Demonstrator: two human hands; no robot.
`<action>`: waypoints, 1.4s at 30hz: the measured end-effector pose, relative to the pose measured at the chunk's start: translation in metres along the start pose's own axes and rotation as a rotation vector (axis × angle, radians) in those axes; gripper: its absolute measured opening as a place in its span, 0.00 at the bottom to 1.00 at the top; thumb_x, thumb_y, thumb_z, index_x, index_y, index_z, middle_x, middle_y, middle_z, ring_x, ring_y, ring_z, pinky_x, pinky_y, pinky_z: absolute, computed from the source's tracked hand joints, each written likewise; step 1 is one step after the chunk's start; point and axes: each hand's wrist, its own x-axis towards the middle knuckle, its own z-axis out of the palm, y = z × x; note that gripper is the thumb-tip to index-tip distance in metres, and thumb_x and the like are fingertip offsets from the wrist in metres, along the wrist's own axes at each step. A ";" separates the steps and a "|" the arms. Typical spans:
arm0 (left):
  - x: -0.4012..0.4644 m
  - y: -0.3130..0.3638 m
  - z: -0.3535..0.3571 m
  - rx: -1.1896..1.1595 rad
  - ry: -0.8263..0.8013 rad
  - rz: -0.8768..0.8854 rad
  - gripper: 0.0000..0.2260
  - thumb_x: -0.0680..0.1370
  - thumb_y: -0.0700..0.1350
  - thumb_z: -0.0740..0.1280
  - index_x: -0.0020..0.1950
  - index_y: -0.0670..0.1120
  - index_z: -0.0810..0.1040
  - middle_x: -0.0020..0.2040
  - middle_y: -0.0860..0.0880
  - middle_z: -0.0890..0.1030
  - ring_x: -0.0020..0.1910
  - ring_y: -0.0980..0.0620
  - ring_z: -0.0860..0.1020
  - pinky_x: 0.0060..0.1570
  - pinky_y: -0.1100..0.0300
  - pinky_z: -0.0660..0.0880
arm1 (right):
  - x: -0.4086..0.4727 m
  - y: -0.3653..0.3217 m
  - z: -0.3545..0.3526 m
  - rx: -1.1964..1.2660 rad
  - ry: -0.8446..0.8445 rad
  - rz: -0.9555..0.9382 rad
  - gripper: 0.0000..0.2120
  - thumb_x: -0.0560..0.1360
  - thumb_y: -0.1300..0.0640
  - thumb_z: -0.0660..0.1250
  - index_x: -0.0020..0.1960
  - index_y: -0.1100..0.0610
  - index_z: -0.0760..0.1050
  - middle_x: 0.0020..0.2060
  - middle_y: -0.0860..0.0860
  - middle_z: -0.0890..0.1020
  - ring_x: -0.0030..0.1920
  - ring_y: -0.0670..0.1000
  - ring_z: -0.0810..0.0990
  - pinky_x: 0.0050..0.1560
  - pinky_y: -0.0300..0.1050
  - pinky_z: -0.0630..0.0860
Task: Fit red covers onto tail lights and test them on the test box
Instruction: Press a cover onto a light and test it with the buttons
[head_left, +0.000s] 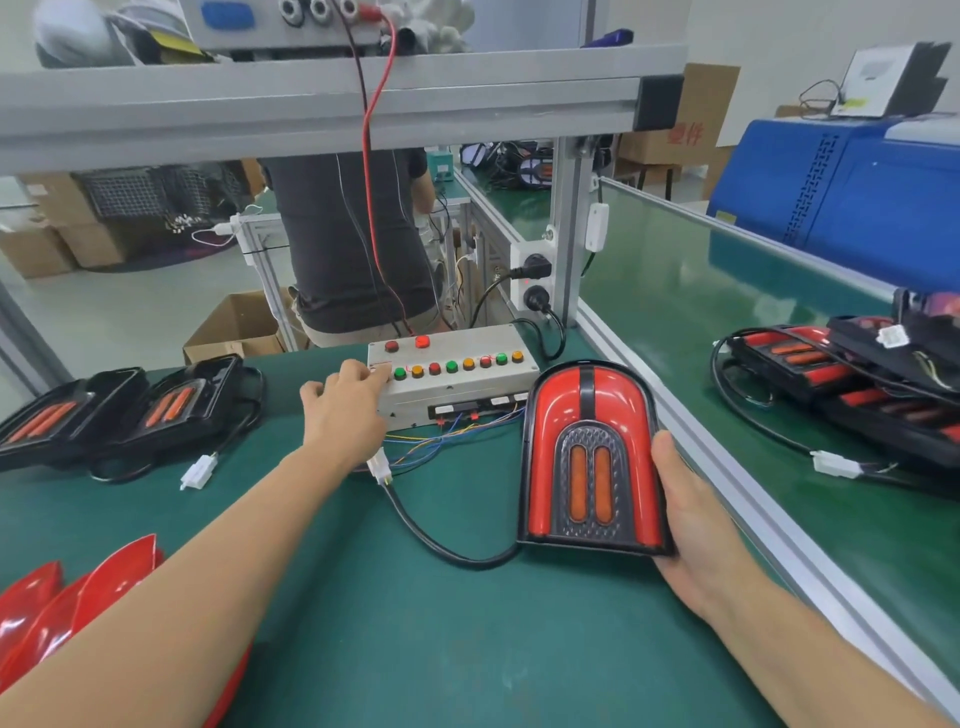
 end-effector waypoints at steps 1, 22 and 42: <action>0.002 0.000 0.000 0.009 0.008 -0.003 0.29 0.73 0.35 0.59 0.73 0.54 0.66 0.64 0.47 0.69 0.62 0.46 0.68 0.65 0.49 0.54 | 0.001 0.000 0.000 0.010 0.000 -0.005 0.22 0.71 0.34 0.61 0.55 0.46 0.82 0.54 0.53 0.84 0.55 0.54 0.84 0.44 0.45 0.82; -0.008 0.036 -0.003 0.120 0.105 -0.033 0.27 0.74 0.37 0.60 0.72 0.53 0.65 0.77 0.48 0.55 0.75 0.45 0.48 0.70 0.37 0.41 | 0.003 0.002 -0.003 0.019 0.002 0.015 0.22 0.71 0.34 0.60 0.55 0.46 0.82 0.53 0.52 0.85 0.53 0.53 0.84 0.43 0.45 0.82; 0.002 0.128 0.022 -0.124 -0.147 -0.092 0.29 0.79 0.54 0.58 0.76 0.60 0.48 0.78 0.44 0.40 0.75 0.34 0.39 0.66 0.29 0.37 | 0.004 0.000 -0.004 0.046 -0.004 0.017 0.23 0.72 0.37 0.61 0.57 0.51 0.82 0.52 0.54 0.85 0.51 0.54 0.85 0.41 0.44 0.82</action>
